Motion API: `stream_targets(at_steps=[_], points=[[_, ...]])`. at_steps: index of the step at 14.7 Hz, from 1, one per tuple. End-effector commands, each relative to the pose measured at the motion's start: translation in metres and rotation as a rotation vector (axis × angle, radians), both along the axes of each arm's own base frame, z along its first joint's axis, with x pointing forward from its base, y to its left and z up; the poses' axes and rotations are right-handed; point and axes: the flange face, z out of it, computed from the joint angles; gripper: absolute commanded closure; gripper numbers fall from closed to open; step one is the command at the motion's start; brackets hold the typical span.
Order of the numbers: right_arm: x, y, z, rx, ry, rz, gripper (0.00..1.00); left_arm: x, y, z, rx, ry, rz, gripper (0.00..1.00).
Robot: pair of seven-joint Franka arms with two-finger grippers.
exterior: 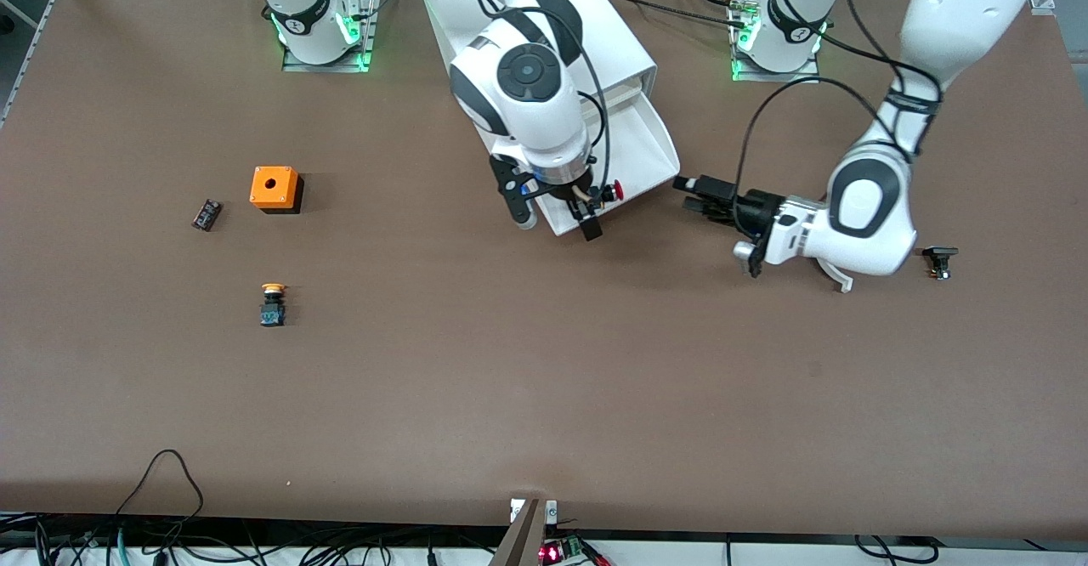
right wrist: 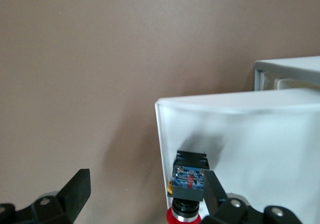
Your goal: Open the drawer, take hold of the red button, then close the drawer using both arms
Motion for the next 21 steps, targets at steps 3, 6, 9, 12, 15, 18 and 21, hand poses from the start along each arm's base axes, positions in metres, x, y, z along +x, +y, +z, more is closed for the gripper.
stream_targets(at_steps=[3,6,9,12,15,18,21], points=[[-0.010,0.019,-0.025,-0.011,-0.017,-0.027,0.00,0.025,0.026,0.056,0.260,0.030,-0.153,0.00],[-0.019,0.027,-0.033,-0.017,-0.021,-0.024,0.00,0.039,0.026,0.093,0.457,0.018,-0.230,0.00],[-0.026,0.030,-0.040,-0.031,-0.014,-0.014,0.20,0.048,0.009,0.138,0.652,0.011,-0.291,0.00],[-0.028,0.031,-0.041,-0.033,-0.014,-0.010,0.39,0.047,-0.017,0.167,0.797,0.011,-0.314,0.00],[-0.033,0.033,-0.046,-0.041,-0.009,-0.003,0.36,0.045,-0.026,0.167,0.808,0.018,-0.317,0.00],[-0.036,0.034,-0.048,-0.042,-0.004,-0.003,0.15,0.045,-0.026,0.167,0.808,0.018,-0.317,0.00],[-0.036,0.034,-0.045,-0.039,-0.003,-0.020,0.05,0.045,-0.026,0.167,0.808,0.018,-0.317,0.00]])
